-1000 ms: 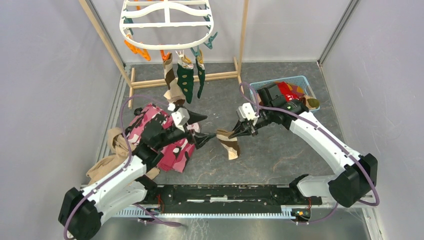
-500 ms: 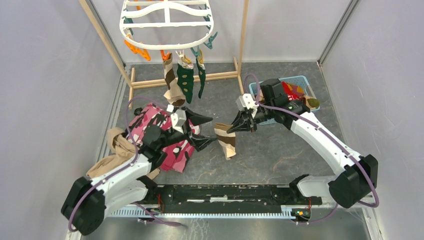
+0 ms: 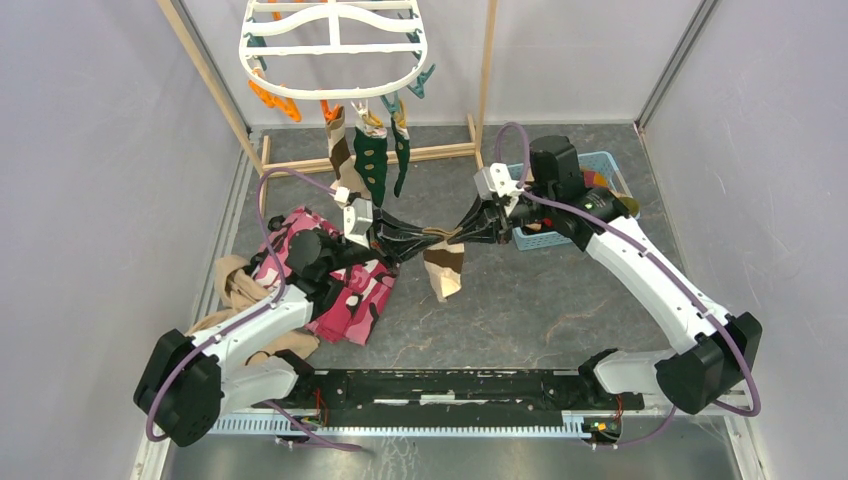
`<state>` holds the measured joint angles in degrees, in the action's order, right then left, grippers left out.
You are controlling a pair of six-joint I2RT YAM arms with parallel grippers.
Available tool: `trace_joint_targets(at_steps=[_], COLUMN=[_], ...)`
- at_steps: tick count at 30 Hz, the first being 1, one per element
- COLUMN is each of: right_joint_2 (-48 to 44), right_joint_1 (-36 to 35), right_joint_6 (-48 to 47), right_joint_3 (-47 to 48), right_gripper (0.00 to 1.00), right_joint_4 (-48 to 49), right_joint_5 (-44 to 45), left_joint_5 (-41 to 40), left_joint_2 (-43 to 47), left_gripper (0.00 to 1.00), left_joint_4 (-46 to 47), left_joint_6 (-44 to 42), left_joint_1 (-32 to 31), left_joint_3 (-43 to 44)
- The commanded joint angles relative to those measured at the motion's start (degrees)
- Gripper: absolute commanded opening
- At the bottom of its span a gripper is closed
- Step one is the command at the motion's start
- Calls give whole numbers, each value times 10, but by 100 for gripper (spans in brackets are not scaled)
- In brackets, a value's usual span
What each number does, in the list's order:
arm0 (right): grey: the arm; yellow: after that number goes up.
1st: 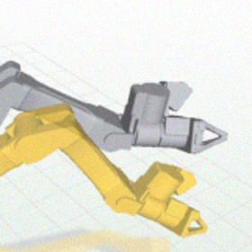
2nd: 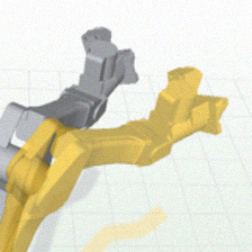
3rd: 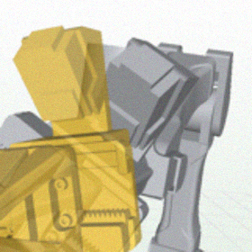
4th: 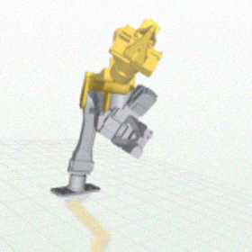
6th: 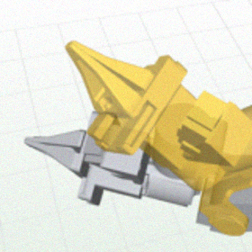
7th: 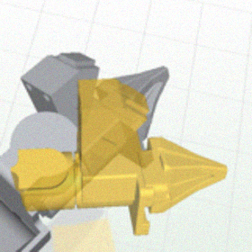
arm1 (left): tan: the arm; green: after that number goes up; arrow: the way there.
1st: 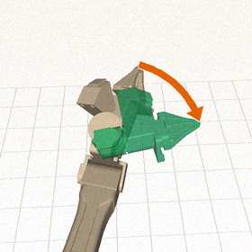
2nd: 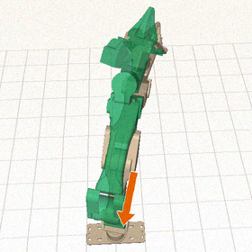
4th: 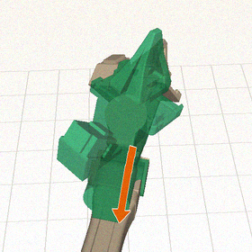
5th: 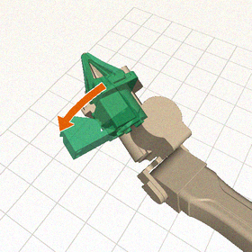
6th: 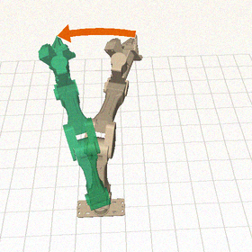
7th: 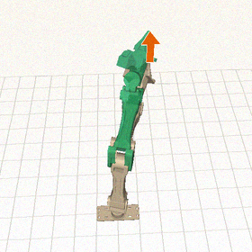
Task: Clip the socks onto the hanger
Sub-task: Pick up the sock from the bin.
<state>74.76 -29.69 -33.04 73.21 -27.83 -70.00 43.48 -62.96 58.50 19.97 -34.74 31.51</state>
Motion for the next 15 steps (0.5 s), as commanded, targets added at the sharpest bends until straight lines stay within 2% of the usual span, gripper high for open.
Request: trace_joint_targets(at_steps=[1, 3, 7, 15], right_joint_2=[0, -3, -7, -7], right_joint_1=[0, 0, 0, 0], right_joint_6=[34, 47, 75, 143], right_joint_3=[32, 32, 35, 58], right_gripper=[23, 33, 39, 40], right_joint_4=[30, 43, 70, 127], right_joint_5=[-1, -7, -9, -9], left_joint_5=[29, 20, 7, -22], left_joint_2=[11, 15, 19, 8], left_gripper=[2, 2, 2, 2], left_joint_4=[-10, -19, -7, 10], left_joint_6=[3, 9, 44, 120], left_joint_1=[1, 2, 7, 31], left_joint_3=[43, 49, 62, 101])
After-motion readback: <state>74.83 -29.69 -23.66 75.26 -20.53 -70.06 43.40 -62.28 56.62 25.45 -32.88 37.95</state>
